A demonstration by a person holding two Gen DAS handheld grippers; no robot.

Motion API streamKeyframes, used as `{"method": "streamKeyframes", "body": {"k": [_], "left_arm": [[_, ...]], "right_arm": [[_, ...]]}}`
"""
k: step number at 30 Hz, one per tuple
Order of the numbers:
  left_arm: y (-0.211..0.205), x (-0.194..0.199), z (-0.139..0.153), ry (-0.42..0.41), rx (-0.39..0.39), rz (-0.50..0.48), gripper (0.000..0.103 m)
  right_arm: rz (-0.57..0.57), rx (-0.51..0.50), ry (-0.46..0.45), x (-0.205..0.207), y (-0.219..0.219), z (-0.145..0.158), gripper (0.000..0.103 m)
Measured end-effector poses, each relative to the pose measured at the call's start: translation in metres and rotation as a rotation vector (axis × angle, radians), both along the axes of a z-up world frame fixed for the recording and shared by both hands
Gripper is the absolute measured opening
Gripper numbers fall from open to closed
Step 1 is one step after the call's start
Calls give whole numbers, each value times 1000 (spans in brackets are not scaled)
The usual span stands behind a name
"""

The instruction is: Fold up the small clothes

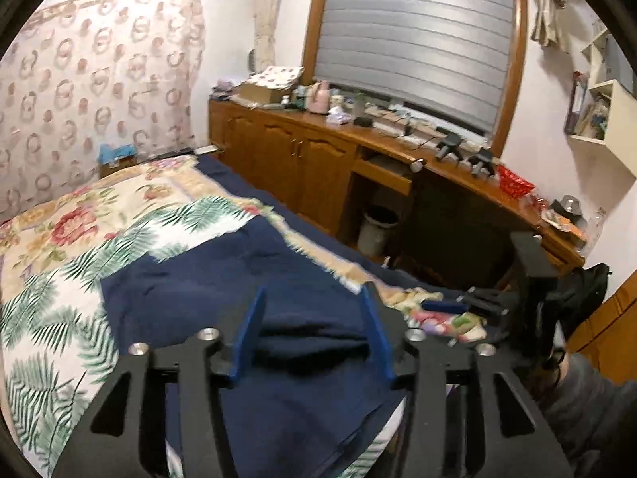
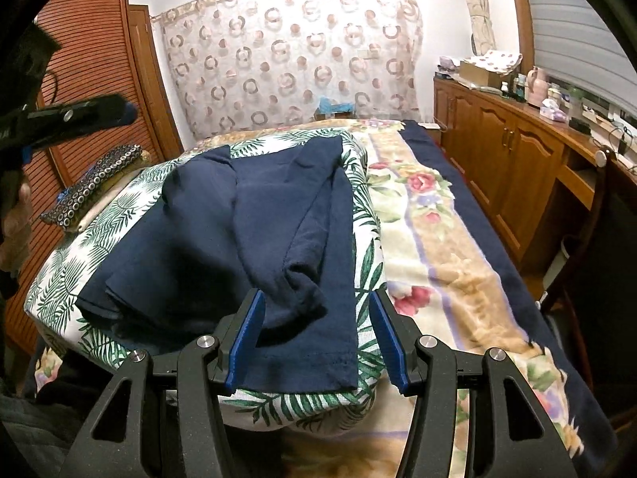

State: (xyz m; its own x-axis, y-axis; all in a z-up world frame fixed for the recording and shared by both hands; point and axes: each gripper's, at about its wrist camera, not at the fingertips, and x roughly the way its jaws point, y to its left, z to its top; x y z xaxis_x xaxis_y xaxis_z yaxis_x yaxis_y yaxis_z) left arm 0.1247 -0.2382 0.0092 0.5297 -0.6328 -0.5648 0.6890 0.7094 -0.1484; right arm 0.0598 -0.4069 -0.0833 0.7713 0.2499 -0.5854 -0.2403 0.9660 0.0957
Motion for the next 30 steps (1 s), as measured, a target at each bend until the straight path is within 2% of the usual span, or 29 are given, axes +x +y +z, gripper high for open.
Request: {"method": "streamKeyframes", "body": {"k": [1, 3, 8, 17, 30], "left_arm": [[5, 0, -3, -3, 1, 13, 69], [17, 0, -11, -7, 10, 46, 77], [56, 6, -37, 35, 7, 140, 78], [107, 10, -78, 99, 64, 284, 78], [137, -12, -79, 23, 79, 338, 78]], "right_arm": [[-1, -1, -1, 0, 1, 1, 56], [1, -5, -2, 1, 1, 2, 56], [15, -17, -12, 2, 6, 6, 56], [100, -79, -40, 19, 34, 18, 56], [319, -191, -82, 64, 112, 34, 56]]}}
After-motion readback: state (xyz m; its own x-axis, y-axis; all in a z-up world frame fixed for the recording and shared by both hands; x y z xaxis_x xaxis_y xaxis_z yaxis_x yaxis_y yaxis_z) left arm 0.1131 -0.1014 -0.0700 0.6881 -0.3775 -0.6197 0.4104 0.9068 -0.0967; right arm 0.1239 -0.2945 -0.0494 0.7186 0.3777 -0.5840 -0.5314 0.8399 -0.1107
